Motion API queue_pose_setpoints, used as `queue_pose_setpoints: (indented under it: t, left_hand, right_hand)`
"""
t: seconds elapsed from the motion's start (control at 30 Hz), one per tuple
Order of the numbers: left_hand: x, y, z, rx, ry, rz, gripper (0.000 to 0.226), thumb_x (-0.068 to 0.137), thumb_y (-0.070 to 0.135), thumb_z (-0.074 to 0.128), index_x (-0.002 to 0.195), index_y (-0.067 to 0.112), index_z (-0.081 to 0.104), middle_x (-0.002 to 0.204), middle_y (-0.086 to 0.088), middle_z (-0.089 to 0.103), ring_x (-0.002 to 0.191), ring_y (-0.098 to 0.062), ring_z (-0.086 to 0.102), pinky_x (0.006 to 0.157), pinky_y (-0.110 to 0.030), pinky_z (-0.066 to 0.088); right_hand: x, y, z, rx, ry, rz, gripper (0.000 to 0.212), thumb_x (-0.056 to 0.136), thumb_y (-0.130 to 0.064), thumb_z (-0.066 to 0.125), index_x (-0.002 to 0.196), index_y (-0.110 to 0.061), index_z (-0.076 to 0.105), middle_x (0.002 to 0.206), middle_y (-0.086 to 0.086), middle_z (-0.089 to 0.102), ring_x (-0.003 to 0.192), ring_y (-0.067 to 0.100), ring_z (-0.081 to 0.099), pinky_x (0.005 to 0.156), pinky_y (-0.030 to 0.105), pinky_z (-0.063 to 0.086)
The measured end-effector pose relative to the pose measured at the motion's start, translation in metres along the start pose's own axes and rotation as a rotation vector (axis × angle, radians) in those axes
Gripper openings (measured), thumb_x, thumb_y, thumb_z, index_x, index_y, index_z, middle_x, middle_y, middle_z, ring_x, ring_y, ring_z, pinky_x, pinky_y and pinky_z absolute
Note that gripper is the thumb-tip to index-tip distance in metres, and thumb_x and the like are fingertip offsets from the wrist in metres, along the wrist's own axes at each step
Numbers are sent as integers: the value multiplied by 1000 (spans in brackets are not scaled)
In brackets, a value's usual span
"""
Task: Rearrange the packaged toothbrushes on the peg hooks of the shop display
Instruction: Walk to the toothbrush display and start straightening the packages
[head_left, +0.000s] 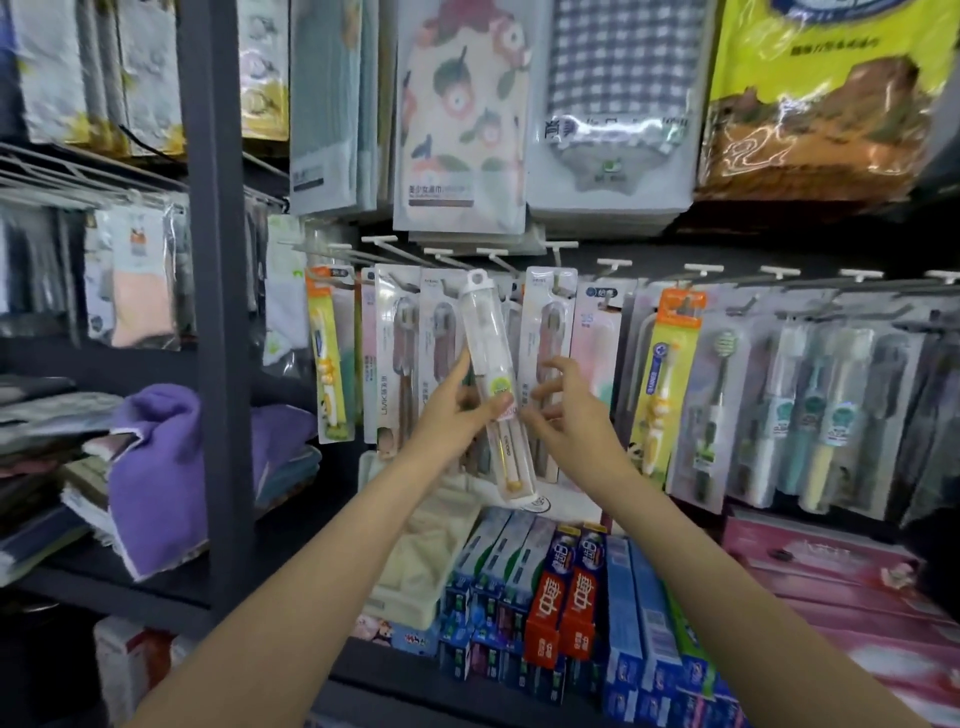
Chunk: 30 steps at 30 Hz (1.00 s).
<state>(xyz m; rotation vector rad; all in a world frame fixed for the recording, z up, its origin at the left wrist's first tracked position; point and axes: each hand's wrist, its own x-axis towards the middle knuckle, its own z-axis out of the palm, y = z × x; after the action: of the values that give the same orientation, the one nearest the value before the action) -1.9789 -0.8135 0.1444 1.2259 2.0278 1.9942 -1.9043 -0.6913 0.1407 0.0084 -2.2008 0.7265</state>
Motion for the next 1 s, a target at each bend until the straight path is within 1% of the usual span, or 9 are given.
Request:
queue_pose_setpoints:
  t: [0.07, 0.17, 0.3, 0.47, 0.57, 0.63, 0.7, 0.9, 1.0]
  left_hand:
    - [3, 2, 0, 29, -32, -4, 76, 87, 18, 61, 145, 35, 15, 105, 3, 61, 93, -5, 57, 80, -21, 47]
    - [7, 1, -1, 12, -50, -54, 76, 87, 19, 62, 145, 36, 16, 101, 3, 63, 100, -14, 60, 93, -37, 48]
    - [10, -2, -2, -47, -77, -124, 74, 88, 16, 60, 145, 34, 16, 98, -2, 64, 90, -11, 62, 73, -22, 52]
    - [18, -5, -3, 29, -88, -167, 72, 89, 16, 58, 146, 33, 16, 111, -10, 62, 102, -23, 59, 93, -39, 48]
    - [20, -11, -6, 289, -32, -127, 62, 94, 17, 51, 146, 27, 20, 127, -8, 54, 112, -24, 54, 99, -41, 43]
    - [13, -20, -3, 403, 85, -71, 49, 93, 16, 51, 139, 21, 36, 116, -6, 56, 101, -21, 58, 90, -36, 48]
    - [3, -29, 2, 478, 229, -17, 40, 91, 16, 54, 130, 18, 47, 120, -8, 52, 105, -24, 56, 95, -43, 45]
    - [-35, -39, 30, 468, 250, 45, 38, 89, 1, 52, 126, 10, 48, 128, -6, 44, 112, -16, 49, 103, -37, 41]
    - [-42, -38, 41, 460, 222, 69, 39, 89, 0, 50, 127, 10, 47, 126, -6, 44, 105, -11, 48, 99, -28, 42]
  right_hand:
    - [1, 0, 1, -5, -9, -4, 53, 89, -12, 59, 133, -11, 31, 100, 3, 55, 89, 19, 60, 82, 30, 49]
    - [2, 2, 1, 17, -35, 38, 50, 89, -11, 59, 132, -12, 33, 92, 3, 60, 81, 13, 58, 73, 19, 45]
    - [3, 6, 1, 28, -64, 73, 43, 90, -13, 58, 127, -14, 36, 87, 3, 63, 74, 8, 58, 62, 10, 45]
    - [-4, 10, -1, -63, -94, 93, 36, 89, -10, 58, 122, -10, 44, 91, -2, 57, 76, 0, 51, 65, 6, 42]
    - [-16, 26, -21, -232, 111, 117, 38, 87, -10, 59, 123, -9, 47, 118, 7, 52, 106, 15, 47, 90, 20, 39]
    - [-26, 41, -41, -249, 389, 233, 41, 87, -13, 62, 123, -5, 44, 124, 12, 44, 114, 23, 42, 92, 25, 35]
    - [-34, 56, -59, -206, 558, 389, 49, 84, -19, 67, 121, -1, 42, 124, 17, 40, 114, 30, 41, 90, 28, 36]
    - [-25, 77, -61, -97, 371, 567, 49, 80, -29, 71, 109, -9, 38, 107, 17, 55, 103, 35, 52, 84, 49, 47]
    - [-24, 76, -62, 19, 351, 584, 39, 84, -22, 67, 109, -7, 41, 100, 13, 58, 87, 25, 54, 73, 35, 47]
